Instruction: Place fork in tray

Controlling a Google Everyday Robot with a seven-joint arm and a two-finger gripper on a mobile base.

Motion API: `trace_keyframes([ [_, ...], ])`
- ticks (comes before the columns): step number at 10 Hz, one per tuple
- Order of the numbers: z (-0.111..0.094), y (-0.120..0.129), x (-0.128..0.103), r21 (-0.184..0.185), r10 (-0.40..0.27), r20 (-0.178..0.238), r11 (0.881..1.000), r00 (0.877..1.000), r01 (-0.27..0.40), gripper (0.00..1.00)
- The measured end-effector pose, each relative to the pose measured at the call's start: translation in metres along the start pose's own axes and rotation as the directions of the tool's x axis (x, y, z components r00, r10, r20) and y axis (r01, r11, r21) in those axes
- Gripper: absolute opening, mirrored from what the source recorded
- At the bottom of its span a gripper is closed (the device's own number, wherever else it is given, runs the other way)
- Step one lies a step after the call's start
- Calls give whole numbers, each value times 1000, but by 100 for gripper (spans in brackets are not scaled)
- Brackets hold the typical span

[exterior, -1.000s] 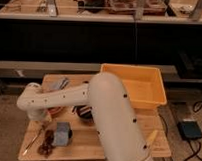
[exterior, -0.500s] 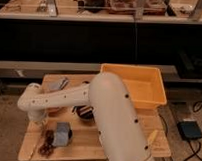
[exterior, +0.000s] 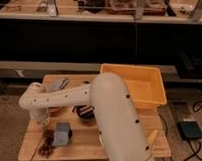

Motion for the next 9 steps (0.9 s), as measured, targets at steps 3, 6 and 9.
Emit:
trace_keyframes([
  [3,-13,-2,3,-4,71,76,997,995,-71,0],
  [6,-37,-7,4,-17,118,109,993,987,-117,0],
  [9,-66,-6,-1,-29,152,93,988,984,-150,0],
])
